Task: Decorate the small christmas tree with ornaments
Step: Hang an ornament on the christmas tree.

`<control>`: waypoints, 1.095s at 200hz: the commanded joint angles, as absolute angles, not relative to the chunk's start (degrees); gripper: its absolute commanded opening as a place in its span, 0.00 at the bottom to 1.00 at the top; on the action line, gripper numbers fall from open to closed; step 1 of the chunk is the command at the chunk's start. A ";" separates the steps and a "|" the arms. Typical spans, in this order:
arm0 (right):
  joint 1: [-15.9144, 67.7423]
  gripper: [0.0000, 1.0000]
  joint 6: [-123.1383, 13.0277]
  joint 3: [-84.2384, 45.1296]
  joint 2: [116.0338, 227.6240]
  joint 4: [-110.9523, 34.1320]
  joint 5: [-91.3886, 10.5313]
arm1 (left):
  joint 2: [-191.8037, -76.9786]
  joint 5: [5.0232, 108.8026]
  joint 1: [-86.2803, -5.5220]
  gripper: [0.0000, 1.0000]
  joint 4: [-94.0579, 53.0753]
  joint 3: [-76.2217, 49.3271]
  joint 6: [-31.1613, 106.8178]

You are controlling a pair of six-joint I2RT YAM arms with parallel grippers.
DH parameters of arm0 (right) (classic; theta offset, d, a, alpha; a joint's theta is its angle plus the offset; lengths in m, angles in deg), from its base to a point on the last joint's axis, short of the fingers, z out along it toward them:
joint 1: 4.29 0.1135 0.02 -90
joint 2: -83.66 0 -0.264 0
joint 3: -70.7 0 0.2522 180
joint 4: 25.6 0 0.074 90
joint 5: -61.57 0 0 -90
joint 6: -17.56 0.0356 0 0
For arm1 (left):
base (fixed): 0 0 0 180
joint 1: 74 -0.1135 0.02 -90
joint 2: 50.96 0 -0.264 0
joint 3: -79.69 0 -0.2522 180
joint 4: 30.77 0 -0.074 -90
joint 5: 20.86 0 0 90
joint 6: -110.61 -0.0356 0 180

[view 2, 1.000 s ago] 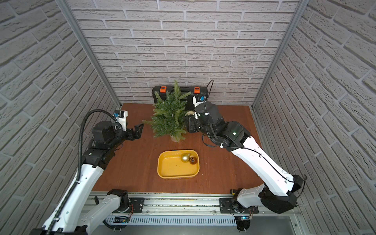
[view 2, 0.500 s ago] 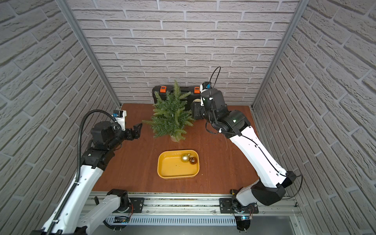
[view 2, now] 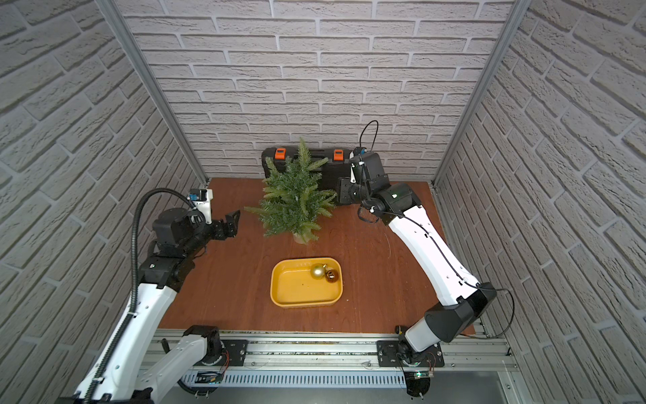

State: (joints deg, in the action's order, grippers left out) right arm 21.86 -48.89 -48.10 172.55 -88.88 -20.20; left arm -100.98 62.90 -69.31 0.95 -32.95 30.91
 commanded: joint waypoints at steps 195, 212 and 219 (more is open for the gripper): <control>17.42 0.54 -48.72 -52.55 178.58 -84.20 -23.98 | -100.27 59.33 -72.84 0.94 -3.98 -34.32 33.18; 17.26 0.54 -48.74 -52.66 178.84 -84.10 -24.04 | -100.25 59.28 -72.83 0.94 -3.93 -34.34 33.18; 17.26 0.54 -48.79 -52.67 179.00 -84.10 -24.04 | -100.25 59.29 -72.79 0.94 -3.99 -34.33 33.19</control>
